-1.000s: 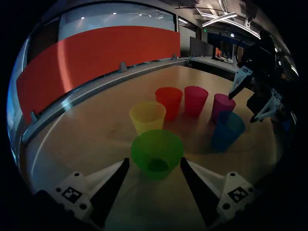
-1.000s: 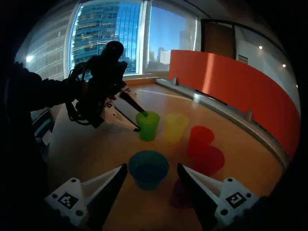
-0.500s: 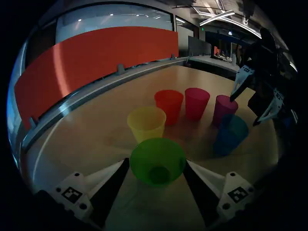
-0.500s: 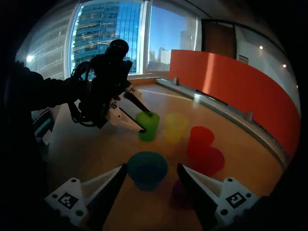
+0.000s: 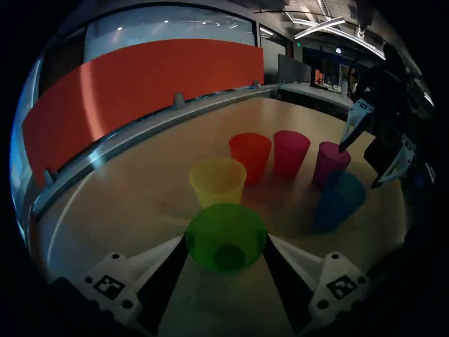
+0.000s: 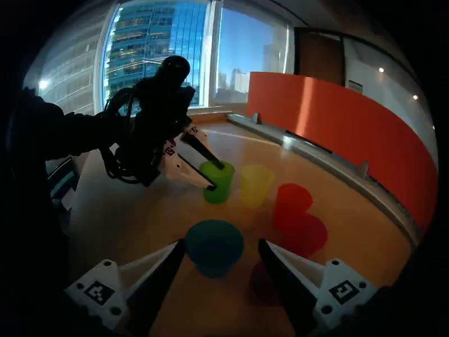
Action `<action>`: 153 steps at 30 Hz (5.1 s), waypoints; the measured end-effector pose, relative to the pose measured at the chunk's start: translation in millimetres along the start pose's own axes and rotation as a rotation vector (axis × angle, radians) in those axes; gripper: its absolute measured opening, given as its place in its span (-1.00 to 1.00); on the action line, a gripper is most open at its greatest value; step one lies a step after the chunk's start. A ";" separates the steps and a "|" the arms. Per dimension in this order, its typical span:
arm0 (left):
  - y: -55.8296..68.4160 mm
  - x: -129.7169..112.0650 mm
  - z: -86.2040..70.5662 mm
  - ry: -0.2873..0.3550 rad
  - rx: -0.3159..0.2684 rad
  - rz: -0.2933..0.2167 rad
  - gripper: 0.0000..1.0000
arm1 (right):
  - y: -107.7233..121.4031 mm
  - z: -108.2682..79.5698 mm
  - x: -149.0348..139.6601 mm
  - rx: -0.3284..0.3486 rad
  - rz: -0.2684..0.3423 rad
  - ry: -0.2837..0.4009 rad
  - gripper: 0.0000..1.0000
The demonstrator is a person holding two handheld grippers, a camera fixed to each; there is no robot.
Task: Pour water
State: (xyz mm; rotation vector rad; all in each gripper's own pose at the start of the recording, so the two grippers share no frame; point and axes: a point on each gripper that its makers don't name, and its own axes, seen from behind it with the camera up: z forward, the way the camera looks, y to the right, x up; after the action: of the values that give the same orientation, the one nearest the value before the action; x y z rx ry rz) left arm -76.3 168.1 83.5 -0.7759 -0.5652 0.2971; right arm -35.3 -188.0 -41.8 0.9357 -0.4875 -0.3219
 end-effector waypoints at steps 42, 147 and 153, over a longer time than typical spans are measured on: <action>-0.4 6.8 -28.5 0.046 -0.011 -0.018 0.77 | -6.1 46.8 -27.8 0.048 -0.051 -0.089 0.98; 41.5 112.7 -146.1 0.484 -0.016 -0.044 0.77 | -11.2 -44.7 142.1 -0.113 -0.059 0.398 0.85; 49.7 111.1 -147.5 0.484 -0.032 -0.039 0.77 | -8.5 -45.6 149.4 -0.120 -0.103 0.390 0.85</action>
State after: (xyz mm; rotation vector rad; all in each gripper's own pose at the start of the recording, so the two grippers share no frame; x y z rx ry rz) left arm 97.2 167.4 3.2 -0.8319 -0.1281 0.0578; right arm 114.8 -231.2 -32.9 0.8816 -0.0619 -0.2509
